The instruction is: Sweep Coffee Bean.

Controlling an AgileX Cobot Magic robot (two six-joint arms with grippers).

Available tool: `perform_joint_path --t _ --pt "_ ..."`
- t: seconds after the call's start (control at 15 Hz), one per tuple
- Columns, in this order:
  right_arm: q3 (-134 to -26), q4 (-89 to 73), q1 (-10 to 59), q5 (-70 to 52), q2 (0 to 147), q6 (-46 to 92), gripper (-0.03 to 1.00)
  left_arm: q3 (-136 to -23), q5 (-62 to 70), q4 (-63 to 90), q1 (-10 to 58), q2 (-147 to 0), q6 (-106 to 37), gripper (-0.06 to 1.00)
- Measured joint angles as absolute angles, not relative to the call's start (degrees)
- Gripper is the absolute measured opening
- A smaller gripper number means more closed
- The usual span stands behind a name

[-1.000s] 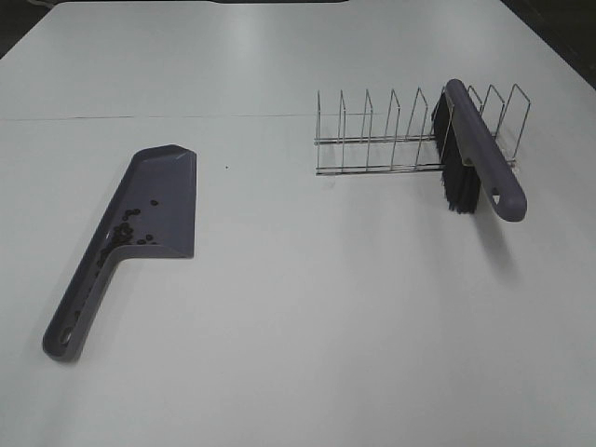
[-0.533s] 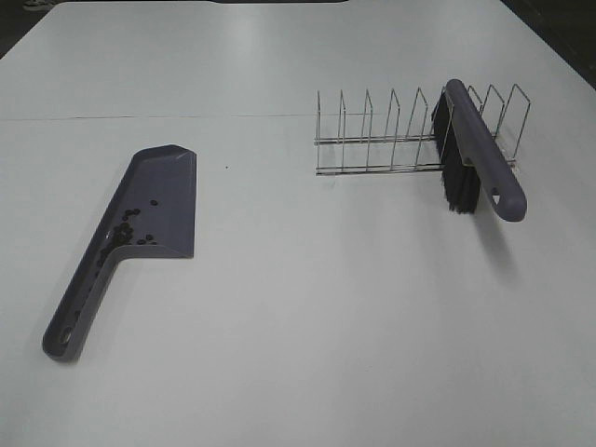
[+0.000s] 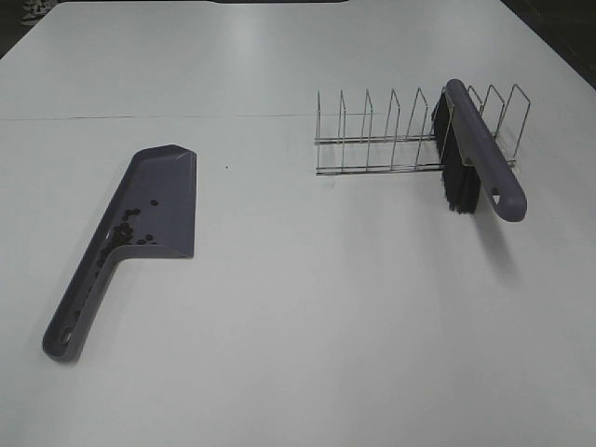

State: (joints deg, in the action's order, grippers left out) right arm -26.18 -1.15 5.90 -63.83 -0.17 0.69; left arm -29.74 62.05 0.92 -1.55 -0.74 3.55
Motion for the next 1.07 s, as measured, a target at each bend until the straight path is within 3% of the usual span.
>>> perform_joint_path --t 0.33,1.07 --pt "-26.2 -1.2 -0.8 -63.8 -0.2 0.7 0.8 -29.7 62.1 0.9 -1.5 -0.7 3.6 0.97" --pt "-26.2 -1.4 -1.0 -63.8 -0.2 0.7 0.8 -29.7 62.1 0.9 -1.5 -0.7 3.6 0.97"
